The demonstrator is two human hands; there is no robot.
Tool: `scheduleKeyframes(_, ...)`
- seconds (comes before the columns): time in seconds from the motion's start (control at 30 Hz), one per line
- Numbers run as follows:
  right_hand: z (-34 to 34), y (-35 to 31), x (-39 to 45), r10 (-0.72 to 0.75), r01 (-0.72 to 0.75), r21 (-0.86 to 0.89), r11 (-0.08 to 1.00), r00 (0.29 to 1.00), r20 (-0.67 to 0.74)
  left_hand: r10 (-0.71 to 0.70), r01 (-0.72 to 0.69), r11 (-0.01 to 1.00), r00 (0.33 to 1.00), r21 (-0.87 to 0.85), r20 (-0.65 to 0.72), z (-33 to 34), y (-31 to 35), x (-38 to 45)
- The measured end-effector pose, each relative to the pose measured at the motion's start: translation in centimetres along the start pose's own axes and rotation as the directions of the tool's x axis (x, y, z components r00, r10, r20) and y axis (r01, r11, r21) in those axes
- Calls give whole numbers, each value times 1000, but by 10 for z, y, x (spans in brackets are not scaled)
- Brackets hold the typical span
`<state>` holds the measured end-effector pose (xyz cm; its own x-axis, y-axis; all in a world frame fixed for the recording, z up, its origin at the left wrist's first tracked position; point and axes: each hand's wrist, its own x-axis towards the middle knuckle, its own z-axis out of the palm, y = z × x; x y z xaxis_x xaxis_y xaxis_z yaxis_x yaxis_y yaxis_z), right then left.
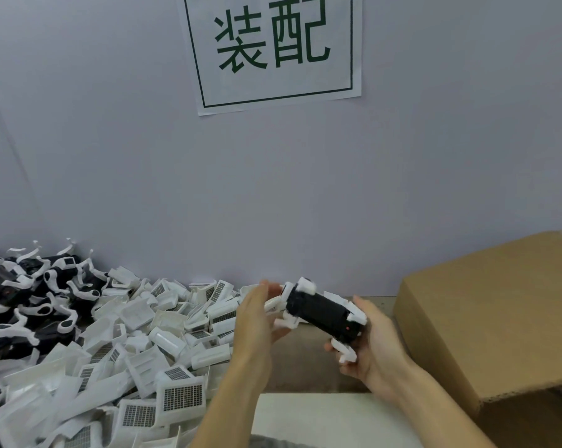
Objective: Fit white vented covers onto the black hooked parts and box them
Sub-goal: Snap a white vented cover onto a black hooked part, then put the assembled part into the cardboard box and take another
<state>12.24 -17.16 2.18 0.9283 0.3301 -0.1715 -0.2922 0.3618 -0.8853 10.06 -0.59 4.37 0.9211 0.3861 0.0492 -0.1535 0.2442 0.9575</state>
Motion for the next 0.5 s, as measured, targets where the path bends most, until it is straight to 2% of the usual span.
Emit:
scheduleKeyframes(0.07,-1,-5,0,-84,88,-75,993,995,58,-61,61,998,998,-23,-6,-7,5,2)
scheduleKeyframes(0.17,-3,-15,-4,-216,240,-215,947,968,129,-123,124,984,992,130,-18,-15,3,7)
scheduleKeyframes(0.27,-3,-23,-13,-263,330,-410,850,941,213,-246,229,964,961,131,125,-13,0,3)
scheduleKeyframes(0.33,0,-28,-21,-268,365,-535,761,930,253,-256,244,966,951,86,172,-11,-2,1)
scheduleKeyframes(0.4,5,-35,-28,-264,371,-698,612,928,261,-234,224,972,956,73,178,-12,-3,1)
scheduleKeyframes(0.5,16,-45,-38,-241,302,-929,215,938,250,-210,196,974,969,116,132,-15,0,5)
